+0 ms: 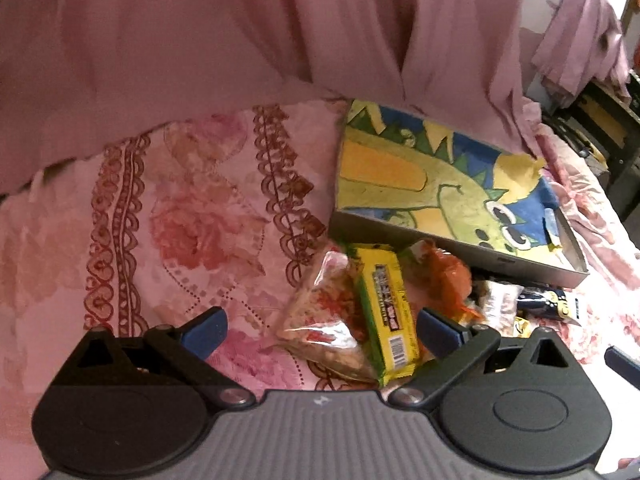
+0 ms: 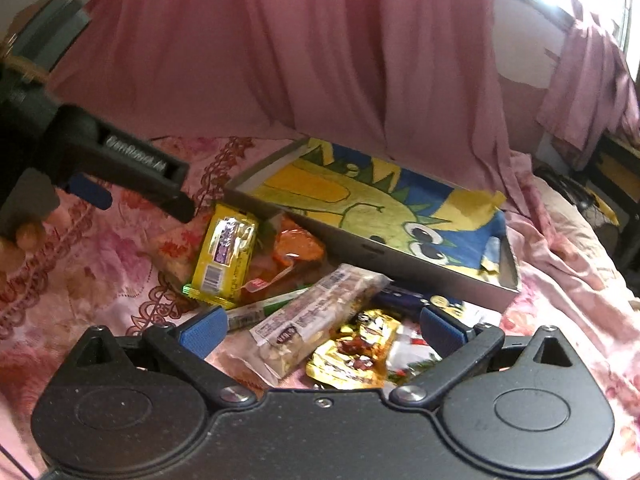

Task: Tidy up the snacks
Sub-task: 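Move left gripper to the yellow snack bar while right gripper approaches the white wrapped bar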

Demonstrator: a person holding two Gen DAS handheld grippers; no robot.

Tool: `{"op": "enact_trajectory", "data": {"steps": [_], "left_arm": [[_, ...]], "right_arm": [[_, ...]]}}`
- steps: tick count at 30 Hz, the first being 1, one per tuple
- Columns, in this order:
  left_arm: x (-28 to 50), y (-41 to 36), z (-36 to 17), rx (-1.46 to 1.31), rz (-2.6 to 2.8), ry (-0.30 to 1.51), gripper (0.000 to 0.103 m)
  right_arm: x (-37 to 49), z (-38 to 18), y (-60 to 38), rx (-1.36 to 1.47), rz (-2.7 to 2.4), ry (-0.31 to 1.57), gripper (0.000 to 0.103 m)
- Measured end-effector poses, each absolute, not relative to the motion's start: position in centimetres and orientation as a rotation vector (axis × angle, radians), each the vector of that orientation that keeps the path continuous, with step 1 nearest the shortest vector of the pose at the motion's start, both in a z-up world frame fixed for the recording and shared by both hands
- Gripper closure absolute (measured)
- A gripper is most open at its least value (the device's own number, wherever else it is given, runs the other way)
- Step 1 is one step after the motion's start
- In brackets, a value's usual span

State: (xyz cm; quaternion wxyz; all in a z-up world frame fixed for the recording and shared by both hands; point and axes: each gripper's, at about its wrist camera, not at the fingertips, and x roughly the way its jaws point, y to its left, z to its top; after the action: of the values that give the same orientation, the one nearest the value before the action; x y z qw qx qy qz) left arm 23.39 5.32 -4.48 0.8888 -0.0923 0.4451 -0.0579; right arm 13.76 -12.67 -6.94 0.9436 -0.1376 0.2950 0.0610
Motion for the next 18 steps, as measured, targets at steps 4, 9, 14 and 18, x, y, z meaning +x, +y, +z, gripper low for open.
{"op": "enact_trajectory", "data": {"steps": [4,9,14,18], "left_arm": [[24.3,5.1,-5.3,-0.199,-0.138,0.948,0.001],[24.4,4.5,-5.7,-0.212,-0.185,0.918,0.001],[24.9,3.6,-6.1,-0.226,-0.251,0.894,0.001],[25.6,3.1,-6.7,-0.240,-0.304,0.896,0.006]], "right_arm": [[14.4,-8.3,-11.9,-0.312,0.126,0.579,0.001],[15.4,-9.1,-11.7,-0.289,0.123,0.588,0.001],[16.1,-10.1,-11.6,-0.265,0.131,0.628,0.001],[16.9,-10.9,-11.6,-0.238,0.126,0.659,0.003]]}}
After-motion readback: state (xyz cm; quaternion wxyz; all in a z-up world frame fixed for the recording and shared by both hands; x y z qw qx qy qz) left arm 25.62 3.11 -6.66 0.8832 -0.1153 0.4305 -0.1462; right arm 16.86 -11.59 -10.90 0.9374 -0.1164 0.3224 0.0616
